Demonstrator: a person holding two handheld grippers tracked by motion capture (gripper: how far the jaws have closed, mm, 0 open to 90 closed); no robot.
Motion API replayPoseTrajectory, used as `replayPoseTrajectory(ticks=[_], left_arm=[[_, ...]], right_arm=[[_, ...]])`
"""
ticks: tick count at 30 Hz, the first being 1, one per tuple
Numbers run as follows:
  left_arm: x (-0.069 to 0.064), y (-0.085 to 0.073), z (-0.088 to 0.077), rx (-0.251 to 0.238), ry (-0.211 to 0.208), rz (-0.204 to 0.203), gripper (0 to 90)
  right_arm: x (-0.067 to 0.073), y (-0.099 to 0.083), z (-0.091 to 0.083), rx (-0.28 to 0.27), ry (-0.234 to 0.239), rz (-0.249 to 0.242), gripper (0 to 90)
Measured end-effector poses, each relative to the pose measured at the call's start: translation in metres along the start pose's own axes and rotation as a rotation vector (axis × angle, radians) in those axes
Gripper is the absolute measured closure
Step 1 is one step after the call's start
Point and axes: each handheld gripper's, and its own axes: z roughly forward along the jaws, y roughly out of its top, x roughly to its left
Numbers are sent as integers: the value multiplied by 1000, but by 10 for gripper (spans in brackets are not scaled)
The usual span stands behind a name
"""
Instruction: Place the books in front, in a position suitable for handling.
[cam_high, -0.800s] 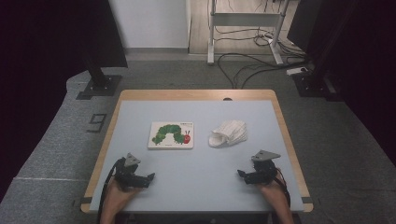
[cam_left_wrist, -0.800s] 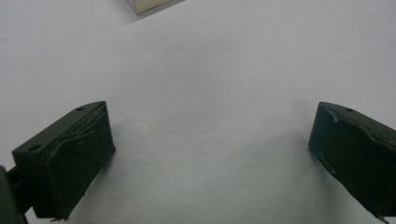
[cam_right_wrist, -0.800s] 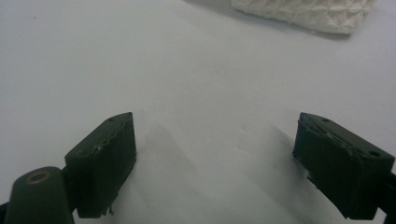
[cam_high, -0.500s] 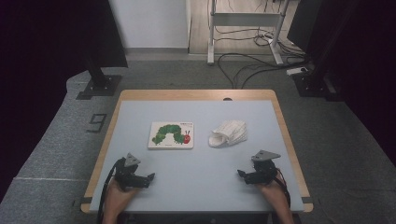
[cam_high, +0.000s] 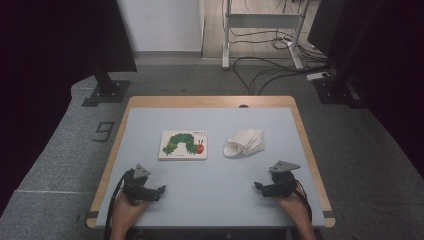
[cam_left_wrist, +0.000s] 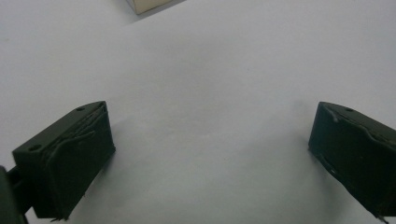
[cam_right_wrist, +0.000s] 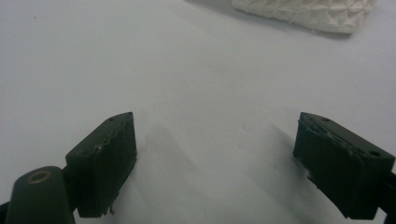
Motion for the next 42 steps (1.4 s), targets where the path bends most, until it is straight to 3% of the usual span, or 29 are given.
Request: replayPoseTrajectory(ticks=[10, 19, 27, 30, 38, 41, 42], left_arm=[[0, 0, 0, 0, 0, -1, 0], [0, 0, 0, 0, 0, 0, 0], [0, 0, 0, 0, 0, 0, 0], [0, 0, 0, 0, 0, 0, 0], [0, 0, 0, 0, 0, -1, 0], [0, 0, 0, 0, 0, -1, 0], [0, 0, 0, 0, 0, -1, 0]], right_arm=[[-2, 3, -1, -5, 4, -4, 85], [-8, 22, -10, -44, 2, -14, 6], [-13, 30, -10, -47, 16, -18, 3], [-15, 36, -10, -53, 26, 1, 3], [-21, 54, -6, -68, 14, 10, 15], [-24, 58, -3, -74, 24, 10, 13], [-27, 61, 0, -89, 51, 20, 12]])
